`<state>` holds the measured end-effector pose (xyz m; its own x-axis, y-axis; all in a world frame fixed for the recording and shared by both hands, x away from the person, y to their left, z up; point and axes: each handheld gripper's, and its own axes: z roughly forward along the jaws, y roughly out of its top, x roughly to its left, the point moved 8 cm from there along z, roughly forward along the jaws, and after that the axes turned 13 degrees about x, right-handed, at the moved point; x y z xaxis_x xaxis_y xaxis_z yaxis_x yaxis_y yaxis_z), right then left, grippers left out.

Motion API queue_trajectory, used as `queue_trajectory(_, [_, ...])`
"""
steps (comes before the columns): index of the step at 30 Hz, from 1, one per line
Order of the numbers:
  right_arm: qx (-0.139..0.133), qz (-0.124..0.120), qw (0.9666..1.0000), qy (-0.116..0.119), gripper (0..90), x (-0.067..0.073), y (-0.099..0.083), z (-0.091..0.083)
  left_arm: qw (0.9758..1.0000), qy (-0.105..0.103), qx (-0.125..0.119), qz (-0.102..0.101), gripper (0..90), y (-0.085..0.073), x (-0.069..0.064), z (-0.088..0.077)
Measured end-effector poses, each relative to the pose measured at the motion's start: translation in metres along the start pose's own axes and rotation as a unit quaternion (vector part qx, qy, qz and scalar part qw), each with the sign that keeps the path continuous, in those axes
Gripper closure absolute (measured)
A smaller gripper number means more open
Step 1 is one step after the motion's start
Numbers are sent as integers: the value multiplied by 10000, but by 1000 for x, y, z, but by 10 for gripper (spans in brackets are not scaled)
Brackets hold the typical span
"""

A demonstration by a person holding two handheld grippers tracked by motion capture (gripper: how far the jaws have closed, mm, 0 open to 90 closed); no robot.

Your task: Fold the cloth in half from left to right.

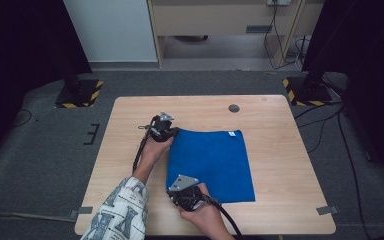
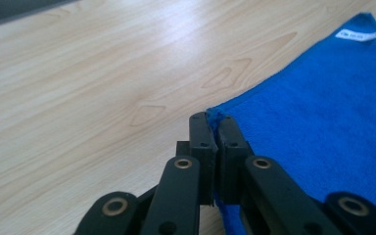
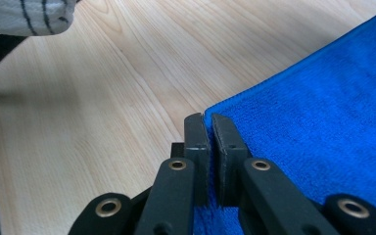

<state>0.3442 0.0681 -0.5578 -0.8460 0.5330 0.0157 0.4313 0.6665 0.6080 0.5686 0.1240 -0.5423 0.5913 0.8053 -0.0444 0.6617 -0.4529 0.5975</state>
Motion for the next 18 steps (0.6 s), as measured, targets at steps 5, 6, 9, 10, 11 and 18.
queue_trajectory(5, [-55,-55,10000,-25,867,7,8,-1,9999,25,-31,-101,875,-1,10,-11])
queue_trajectory(6, [-57,-63,10000,-31,866,8,9,-1,10000,25,-27,-91,876,-2,11,-12])
queue_trajectory(9, [-58,-78,10000,-6,866,10,13,-1,9998,25,72,-181,877,-6,13,-12])
queue_trajectory(10, [-62,-73,10000,4,866,10,14,0,9998,28,67,-165,877,-5,13,-13])
queue_trajectory(11, [-48,-86,10000,3,866,11,15,0,9999,23,45,-160,877,-5,13,-14])
queue_trajectory(18, [-78,-108,9999,-11,867,14,17,-1,9998,80,34,-191,876,-6,18,-19])
